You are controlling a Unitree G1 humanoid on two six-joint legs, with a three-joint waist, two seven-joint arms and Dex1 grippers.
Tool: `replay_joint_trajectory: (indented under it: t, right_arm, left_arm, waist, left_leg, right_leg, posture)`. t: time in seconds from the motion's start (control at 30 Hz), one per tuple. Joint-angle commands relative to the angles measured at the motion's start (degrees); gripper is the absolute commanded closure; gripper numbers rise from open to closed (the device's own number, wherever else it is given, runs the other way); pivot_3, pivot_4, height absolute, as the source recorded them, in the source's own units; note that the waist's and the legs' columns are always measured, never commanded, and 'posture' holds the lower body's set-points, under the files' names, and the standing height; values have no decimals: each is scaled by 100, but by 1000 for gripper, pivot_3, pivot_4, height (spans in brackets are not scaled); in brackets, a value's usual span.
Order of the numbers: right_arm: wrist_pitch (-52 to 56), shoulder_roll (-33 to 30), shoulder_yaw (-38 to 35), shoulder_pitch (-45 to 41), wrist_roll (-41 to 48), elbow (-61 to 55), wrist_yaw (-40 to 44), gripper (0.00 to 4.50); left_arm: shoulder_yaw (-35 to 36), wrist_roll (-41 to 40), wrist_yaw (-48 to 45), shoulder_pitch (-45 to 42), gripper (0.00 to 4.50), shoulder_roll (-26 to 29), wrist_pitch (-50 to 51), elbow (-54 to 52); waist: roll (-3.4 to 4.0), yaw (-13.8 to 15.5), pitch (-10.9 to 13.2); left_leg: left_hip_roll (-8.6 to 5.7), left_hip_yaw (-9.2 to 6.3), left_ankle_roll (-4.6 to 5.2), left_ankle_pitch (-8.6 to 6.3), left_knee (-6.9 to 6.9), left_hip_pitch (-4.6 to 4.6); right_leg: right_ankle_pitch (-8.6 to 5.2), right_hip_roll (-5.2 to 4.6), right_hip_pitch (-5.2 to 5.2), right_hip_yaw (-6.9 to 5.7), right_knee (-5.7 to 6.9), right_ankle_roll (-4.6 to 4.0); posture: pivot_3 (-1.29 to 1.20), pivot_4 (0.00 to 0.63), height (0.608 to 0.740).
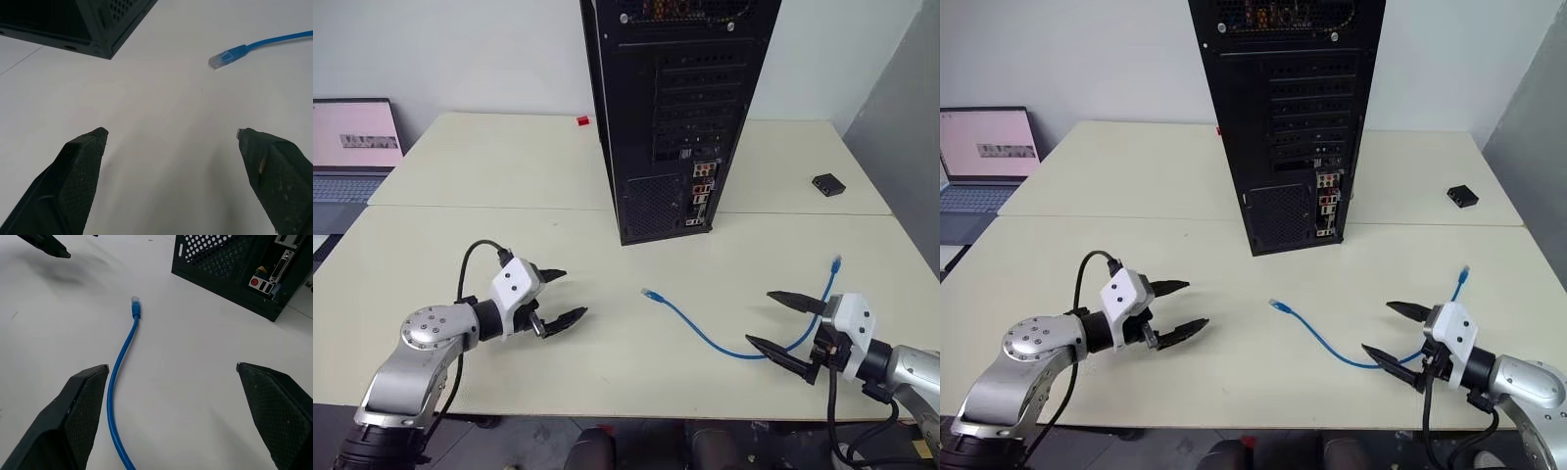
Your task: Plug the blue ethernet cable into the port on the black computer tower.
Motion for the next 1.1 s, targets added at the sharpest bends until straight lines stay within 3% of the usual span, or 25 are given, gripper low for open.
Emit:
replay_joint_trajectory:
  t: [0.03,0.47,0.7,0.97,1.1]
  right_arm:
    - [12,-14,-109,-39,85,-231,-25,67]
    - [20,-59,-118,-72,98,-171,103,67]
    - [71,13,145,-150,39,-268,25,67]
    - [473,233,1091,-755,-255,-306,-325,67]
    - [832,762,1898,-1546,-625,46,-741,67]
  left_arm:
    - [116,-137,-29,-32,0,45,-32,-296]
    - [-73,19,6,141,0,56,-46,-571]
    - [-297,-103,-716,183,0,253,-325,-549]
    - [-450,-175,-1392,-582,0,283,-573,157]
    - [-613,-30,-1707,-938,0,300,-801,673]
  waist:
    - [0,0,0]
    - [0,0,0]
    - [0,-2,0]
    - [0,-7,0]
    - [1,-27,0]
  left_leg:
    - [0,0,0,0,0,0]
    - [0,0,0,0,0,0]
    - [0,1,0,0,0,0]
    - [-1,1,0,0,3,0]
    - [-2,0,0,0,2,1]
  right_leg:
    - [0,0,0,0,0,0]
    - [0,0,0,2,0,0]
    - [0,0,0,1,0,0]
    - [0,2,0,0,1,0]
    - [0,3,0,-2,1,-1]
  posture:
    - [0,150,740]
    - [0,150,740]
    - [0,150,740]
    - [0,150,740]
    - [0,150,740]
